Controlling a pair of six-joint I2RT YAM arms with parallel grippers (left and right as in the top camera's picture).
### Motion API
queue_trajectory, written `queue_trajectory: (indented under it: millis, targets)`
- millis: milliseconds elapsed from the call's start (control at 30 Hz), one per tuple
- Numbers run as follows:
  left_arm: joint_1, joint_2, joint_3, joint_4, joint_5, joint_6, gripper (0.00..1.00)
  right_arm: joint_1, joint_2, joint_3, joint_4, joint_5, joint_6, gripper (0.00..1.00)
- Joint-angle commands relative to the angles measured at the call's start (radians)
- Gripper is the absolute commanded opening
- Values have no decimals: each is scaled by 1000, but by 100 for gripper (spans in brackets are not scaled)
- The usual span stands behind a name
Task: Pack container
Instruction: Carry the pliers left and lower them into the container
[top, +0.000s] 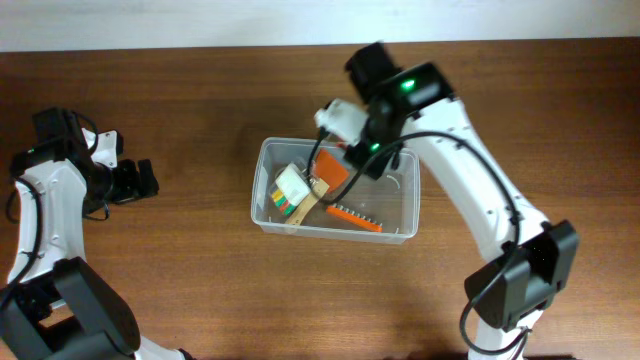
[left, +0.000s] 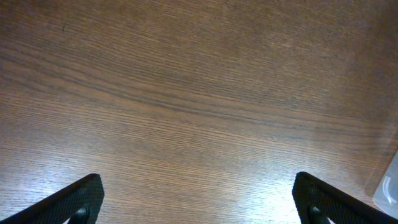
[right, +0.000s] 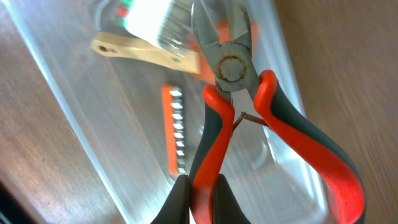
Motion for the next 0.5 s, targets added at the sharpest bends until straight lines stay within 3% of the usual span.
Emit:
queue_trajectory:
  millis: [0,133,333,467]
  targets:
    - [3,-17,-5,3,7,-5,99,27,33,-82,46,-10,-49,4]
    - [3,-17,-5,3,8,-5,99,33,36,-244,171,-21,-49,5]
    - [2,-17,-5,2,8,-5,99,24,36,-442,287,-21,-49,23]
    - [2,-17,-5,1,8,-5,99,24,36,-470,291,-21,-49,27]
